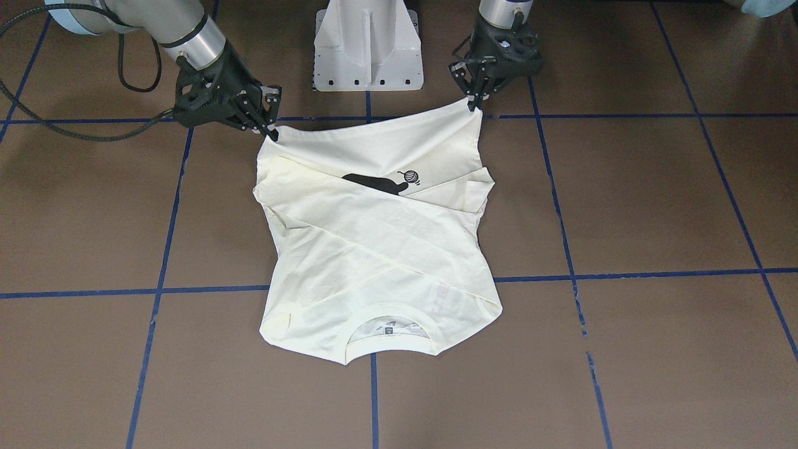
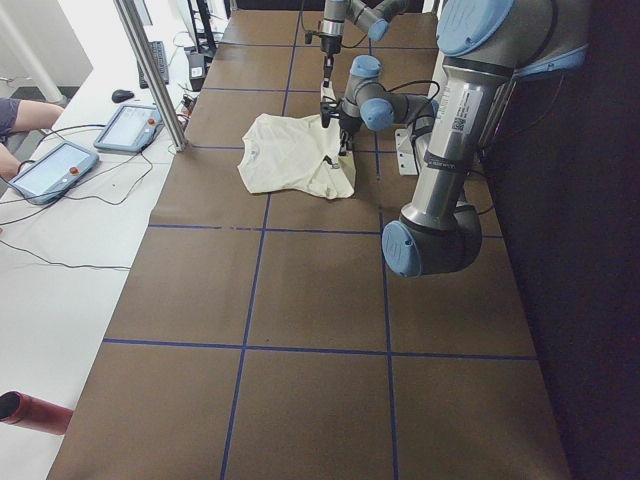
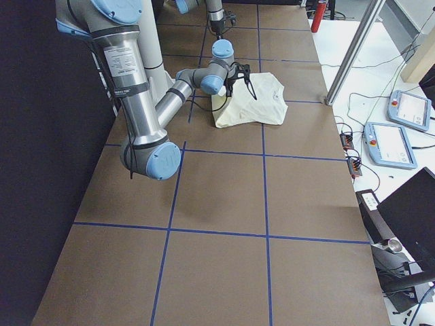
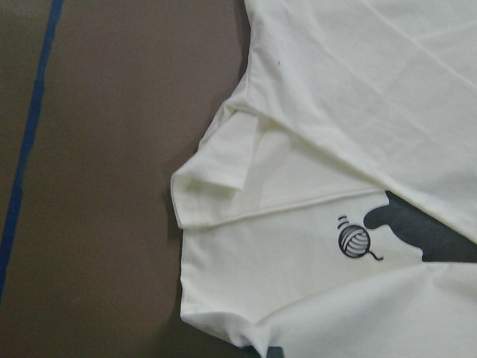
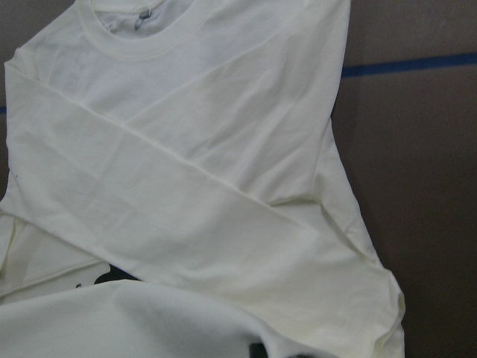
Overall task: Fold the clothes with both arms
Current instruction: 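Lift the hem with both grippers and fold it up onto the collar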
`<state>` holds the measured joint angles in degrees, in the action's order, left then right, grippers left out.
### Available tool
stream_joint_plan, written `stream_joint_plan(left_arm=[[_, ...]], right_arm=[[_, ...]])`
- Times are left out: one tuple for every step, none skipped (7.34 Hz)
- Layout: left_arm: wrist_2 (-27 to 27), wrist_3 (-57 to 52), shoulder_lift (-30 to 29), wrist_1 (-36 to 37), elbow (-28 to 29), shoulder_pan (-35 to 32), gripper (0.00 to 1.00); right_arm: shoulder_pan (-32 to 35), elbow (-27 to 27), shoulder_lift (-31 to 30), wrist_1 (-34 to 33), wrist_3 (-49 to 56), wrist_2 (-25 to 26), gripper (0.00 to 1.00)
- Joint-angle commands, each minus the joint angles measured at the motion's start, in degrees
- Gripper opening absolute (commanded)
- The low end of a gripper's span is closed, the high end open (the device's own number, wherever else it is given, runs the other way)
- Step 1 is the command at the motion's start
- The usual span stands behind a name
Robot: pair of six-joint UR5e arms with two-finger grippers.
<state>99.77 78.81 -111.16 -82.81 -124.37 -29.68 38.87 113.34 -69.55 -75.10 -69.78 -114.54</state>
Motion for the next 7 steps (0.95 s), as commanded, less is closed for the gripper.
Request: stream_joint_plan(left_arm=[[0.1,-5.4,-3.6,-2.3,8.1,-7.2,0.0],[0.1,-6.6,-6.1,-5.8,14.5,-9.3,0.0],[0.1,-6.8,-7.9,-12.4,22.1,-11.3,0.0],[0.1,-6.9,-9.6,-19.7,29.9,-12.6,0.0],[0.1,-9.0,-11.0,-23.4,35.1,-13.9,0.0],[0.0,-9.7,-11.5,-25.4,38.1,-15.1,0.0],[0.0,-11.0,-11.7,-27.1,40.2,-15.6,0.0]], right_arm=[[5.8,-10.9,6.3,0.0,4.6,0.1,0.0],[7.2,-15.4,9.3,0.0,5.3,0.1,0.0],[7.9,-20.0,11.6,0.1,5.4,0.2,0.0],[8.2,-24.2,14.3,0.1,5.4,0.3,0.0],[8.4,-27.4,16.1,0.1,5.4,0.4,0.0],[8.8,-31.2,18.6,0.2,5.4,0.4,0.0],[8.9,-35.2,20.9,0.5,5.4,0.5,0.0]])
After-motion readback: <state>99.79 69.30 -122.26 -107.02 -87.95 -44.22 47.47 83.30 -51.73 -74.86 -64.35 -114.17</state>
